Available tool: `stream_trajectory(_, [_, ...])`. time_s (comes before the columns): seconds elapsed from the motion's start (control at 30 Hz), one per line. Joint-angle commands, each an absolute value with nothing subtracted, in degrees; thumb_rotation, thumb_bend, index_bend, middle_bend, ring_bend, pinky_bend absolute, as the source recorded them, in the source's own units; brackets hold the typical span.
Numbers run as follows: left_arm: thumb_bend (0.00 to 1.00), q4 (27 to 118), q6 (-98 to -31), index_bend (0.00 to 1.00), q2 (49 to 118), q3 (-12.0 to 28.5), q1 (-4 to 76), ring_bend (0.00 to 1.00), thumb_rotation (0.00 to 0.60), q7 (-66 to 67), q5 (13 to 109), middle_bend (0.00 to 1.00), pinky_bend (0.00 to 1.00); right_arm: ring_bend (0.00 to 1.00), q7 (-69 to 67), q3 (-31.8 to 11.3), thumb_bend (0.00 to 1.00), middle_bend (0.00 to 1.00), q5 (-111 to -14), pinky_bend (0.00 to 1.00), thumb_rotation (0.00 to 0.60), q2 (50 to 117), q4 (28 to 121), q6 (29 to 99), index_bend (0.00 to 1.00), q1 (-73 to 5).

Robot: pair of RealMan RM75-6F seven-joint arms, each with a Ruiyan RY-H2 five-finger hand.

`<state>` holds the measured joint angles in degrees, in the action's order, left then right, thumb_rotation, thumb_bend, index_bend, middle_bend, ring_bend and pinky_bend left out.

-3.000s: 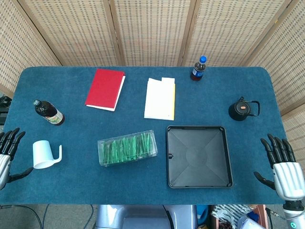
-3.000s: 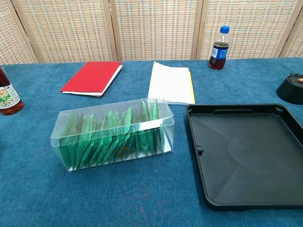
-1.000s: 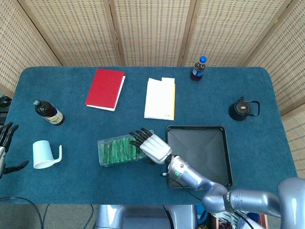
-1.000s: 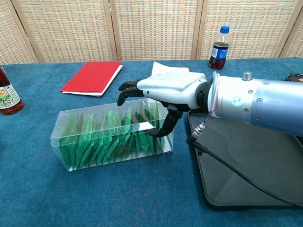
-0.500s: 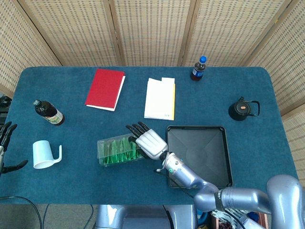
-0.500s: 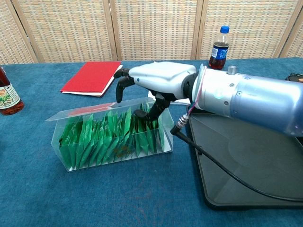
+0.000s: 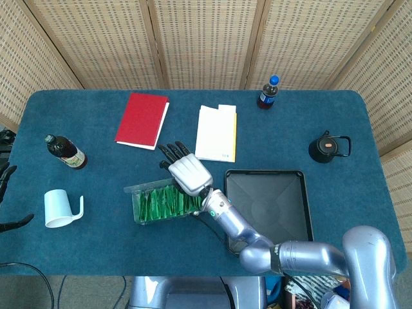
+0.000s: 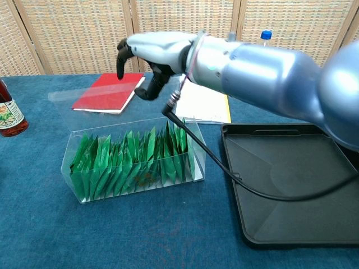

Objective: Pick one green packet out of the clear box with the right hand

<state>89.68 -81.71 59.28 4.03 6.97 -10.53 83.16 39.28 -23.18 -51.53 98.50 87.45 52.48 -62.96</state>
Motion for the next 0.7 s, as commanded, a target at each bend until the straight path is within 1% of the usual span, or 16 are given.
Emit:
stream_trajectory(0.03, [0.07, 89.3, -81.0, 0.0, 59.2, 3.7, 7.3, 0.0, 0.6, -11.2, 83.6, 0.0, 0.0, 0.0, 44.3, -25.3, 0.65, 0.04, -48.1, 0.0, 0.6, 101.3, 82.6, 55.1, 0.33, -67.4])
stream_trajectory(0.17, [0.07, 89.0, -80.4, 0.0, 59.0, 3.8, 7.5, 0.0, 0.6, -12.0, 83.4, 0.0, 0.0, 0.0, 45.9, -25.8, 0.63, 0.03, -45.5, 0.0, 0.6, 104.2, 78.5, 56.7, 0.33, -69.8])
stream_trajectory(0.27, [0.07, 88.9, -80.5, 0.0, 58.8, 3.8, 7.5, 0.0, 0.6, -12.5, 83.5, 0.0, 0.0, 0.0, 46.1, -25.4, 0.51, 0.03, -45.7, 0.0, 0.6, 105.7, 75.7, 57.4, 0.33, -70.8])
stream_trajectory(0.33, [0.07, 88.8, -80.5, 0.0, 58.7, 3.9, 7.6, 0.0, 0.6, -13.1, 83.4, 0.0, 0.0, 0.0, 46.0, -25.3, 0.42, 0.01, -45.7, 0.0, 0.6, 107.3, 73.0, 58.3, 0.33, -71.5])
stream_trajectory(0.4, [0.07, 88.6, -80.4, 0.0, 58.6, 3.9, 7.6, 0.0, 0.6, -13.6, 83.4, 0.0, 0.0, 0.0, 45.5, -25.4, 0.37, 0.01, -46.1, 0.0, 0.6, 108.4, 71.5, 58.8, 0.33, -72.0])
stream_trajectory(0.57, [0.07, 88.5, -80.5, 0.0, 58.4, 3.9, 7.6, 0.0, 0.6, -14.1, 83.5, 0.0, 0.0, 0.0, 45.1, -24.8, 0.36, 0.01, -46.8, 0.0, 0.6, 108.7, 71.3, 59.4, 0.33, -72.1])
stream_trajectory(0.7, [0.07, 88.6, -80.5, 0.0, 58.4, 3.7, 7.6, 0.0, 0.6, -14.3, 83.9, 0.0, 0.0, 0.0, 44.7, -21.8, 0.36, 0.01, -49.6, 0.0, 0.6, 104.8, 76.6, 59.4, 0.33, -69.8])
